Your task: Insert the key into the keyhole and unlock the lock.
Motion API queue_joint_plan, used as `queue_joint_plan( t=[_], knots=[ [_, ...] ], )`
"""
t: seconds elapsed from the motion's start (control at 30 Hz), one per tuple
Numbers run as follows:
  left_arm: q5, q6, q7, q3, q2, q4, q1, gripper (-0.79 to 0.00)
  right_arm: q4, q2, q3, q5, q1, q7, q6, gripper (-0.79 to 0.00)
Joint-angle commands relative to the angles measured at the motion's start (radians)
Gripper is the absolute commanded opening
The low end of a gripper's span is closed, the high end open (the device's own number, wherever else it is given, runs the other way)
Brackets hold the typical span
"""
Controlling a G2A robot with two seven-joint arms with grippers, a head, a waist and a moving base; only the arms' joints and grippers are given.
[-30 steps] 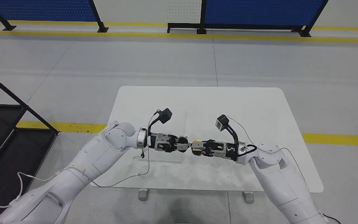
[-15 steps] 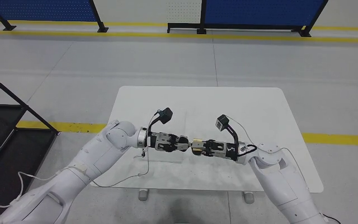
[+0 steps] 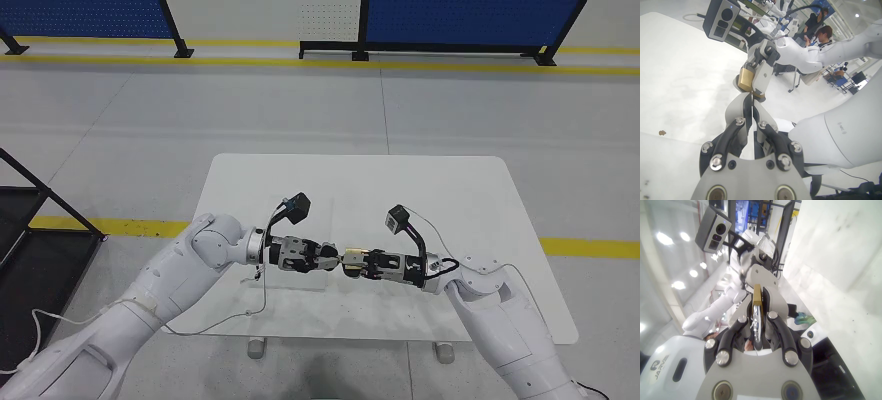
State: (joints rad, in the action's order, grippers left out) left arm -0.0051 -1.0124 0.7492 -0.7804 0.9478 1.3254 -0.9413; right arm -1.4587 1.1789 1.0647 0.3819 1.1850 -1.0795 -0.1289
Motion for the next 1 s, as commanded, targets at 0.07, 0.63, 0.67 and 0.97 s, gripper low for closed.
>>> queue_joint_plan(
  t=[0.07,0.63,0.67,0.97],
  knots=[
    [0.048,0.0,-0.039,-0.014,0.0,0.015,-0.013,-0.785,0.0,0.0,0.0,0.0,0.0,0.0,0.0,-0.785],
    [0.225,0.0,-0.147,-0.06,-0.002,0.073,-0.056,-0.785,0.0,0.0,0.0,0.0,0.0,0.0,0.0,-0.785],
    [0.231,0.0,-0.152,-0.062,-0.002,0.074,-0.058,-0.785,0.0,0.0,0.0,0.0,0.0,0.0,0.0,-0.785],
    [0.283,0.0,-0.194,-0.082,-0.005,0.092,-0.074,-0.785,0.0,0.0,0.0,0.0,0.0,0.0,0.0,-0.785]
  ],
)
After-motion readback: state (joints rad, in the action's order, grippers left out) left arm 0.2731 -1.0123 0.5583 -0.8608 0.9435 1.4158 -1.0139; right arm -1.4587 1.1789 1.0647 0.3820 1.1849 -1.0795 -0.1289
